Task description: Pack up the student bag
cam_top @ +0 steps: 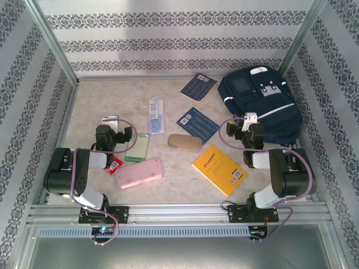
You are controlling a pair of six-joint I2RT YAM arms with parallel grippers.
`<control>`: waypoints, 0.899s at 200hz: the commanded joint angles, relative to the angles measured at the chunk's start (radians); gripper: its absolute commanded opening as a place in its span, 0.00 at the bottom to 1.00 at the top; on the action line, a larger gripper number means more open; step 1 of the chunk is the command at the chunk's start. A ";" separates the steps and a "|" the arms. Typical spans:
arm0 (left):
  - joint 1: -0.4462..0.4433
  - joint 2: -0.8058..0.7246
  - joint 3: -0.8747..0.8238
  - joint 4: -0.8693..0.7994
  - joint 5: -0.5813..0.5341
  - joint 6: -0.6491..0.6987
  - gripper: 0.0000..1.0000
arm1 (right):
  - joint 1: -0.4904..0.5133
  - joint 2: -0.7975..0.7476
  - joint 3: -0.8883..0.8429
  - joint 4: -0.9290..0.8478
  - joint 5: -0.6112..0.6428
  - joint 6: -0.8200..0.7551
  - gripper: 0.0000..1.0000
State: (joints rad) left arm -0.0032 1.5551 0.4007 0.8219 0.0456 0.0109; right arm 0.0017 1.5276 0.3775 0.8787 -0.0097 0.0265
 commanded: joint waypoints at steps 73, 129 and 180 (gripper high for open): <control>0.012 0.004 0.022 -0.010 0.008 -0.011 0.99 | -0.023 -0.012 0.025 -0.009 -0.064 0.002 0.98; 0.012 0.004 0.022 -0.010 0.008 -0.011 0.99 | -0.022 -0.012 0.026 -0.009 -0.062 0.003 0.98; 0.012 0.004 0.022 -0.010 0.008 -0.012 0.99 | -0.020 -0.012 0.025 -0.009 -0.060 0.003 0.98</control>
State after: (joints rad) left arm -0.0032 1.5551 0.4007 0.8219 0.0456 0.0109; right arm -0.0113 1.5276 0.3824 0.8631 -0.0513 0.0265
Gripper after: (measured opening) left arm 0.994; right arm 0.981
